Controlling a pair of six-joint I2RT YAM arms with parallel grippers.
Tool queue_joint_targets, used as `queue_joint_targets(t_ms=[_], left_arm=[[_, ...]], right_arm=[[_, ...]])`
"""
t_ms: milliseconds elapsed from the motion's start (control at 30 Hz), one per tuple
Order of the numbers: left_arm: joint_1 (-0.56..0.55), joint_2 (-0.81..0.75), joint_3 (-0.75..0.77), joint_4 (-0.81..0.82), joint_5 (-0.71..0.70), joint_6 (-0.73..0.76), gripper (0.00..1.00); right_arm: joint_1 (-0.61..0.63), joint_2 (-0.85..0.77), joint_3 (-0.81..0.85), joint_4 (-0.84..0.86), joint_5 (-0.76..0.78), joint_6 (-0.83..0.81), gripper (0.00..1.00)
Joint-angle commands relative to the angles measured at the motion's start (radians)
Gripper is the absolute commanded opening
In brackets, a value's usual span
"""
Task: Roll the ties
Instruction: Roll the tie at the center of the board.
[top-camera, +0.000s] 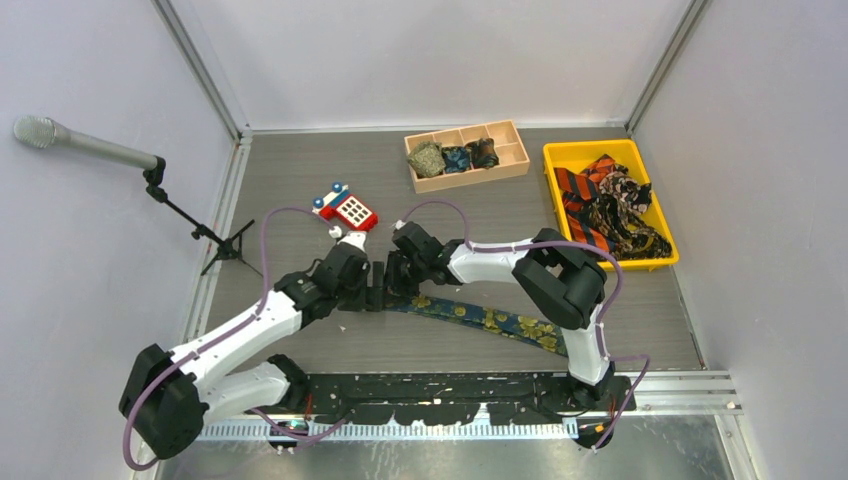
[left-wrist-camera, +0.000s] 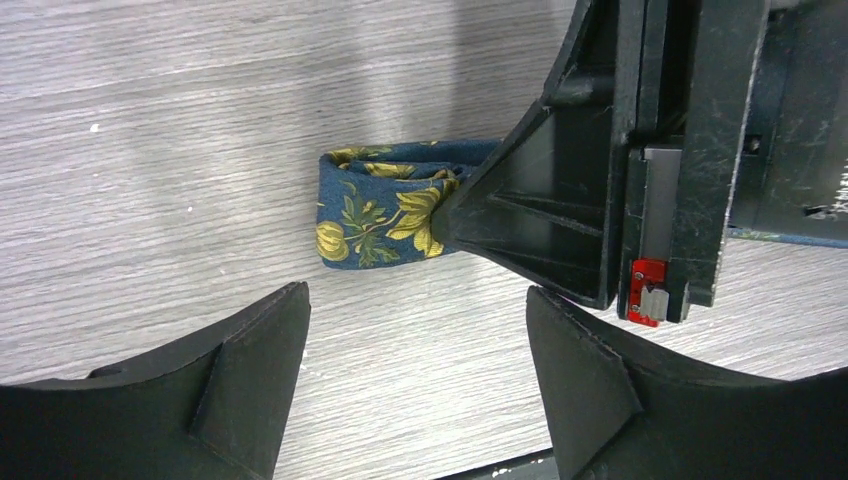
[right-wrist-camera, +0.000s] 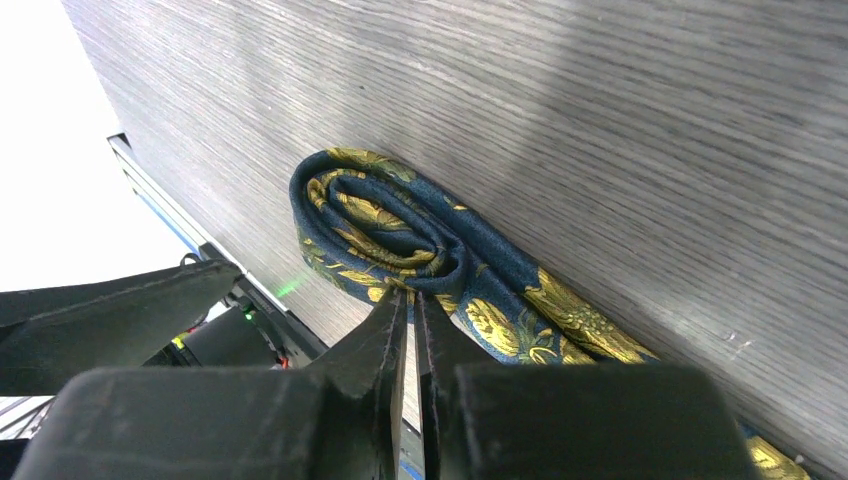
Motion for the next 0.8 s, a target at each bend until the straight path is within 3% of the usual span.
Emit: queue_joint_targets(t_ms=[0,167,433,767], left_arm=[[0.039,-0.052,0.036,0.005,0.008,0.011,0.83],[0.183,-0.075,0.010,0.019,0.140,0.019,0.86],[0.394,-0.145,-0.129,0.167,0.401,0.008,0.87],[0.477,-0.120,-0.249,0.320,0.524,-0.068,0.81]], right_arm=[[0.007,0.043,-0.037,-0.035,0.027,-0.010,0.13],[0.005,0.047,-0.032,-0.030,0.028,-0.009,0.13],[0.002,0.041,-0.031,-0.030,0.024,-0.011,0.13],[-0.004,0.037,-0.030,-0.035,0.017,-0.012,0.13]])
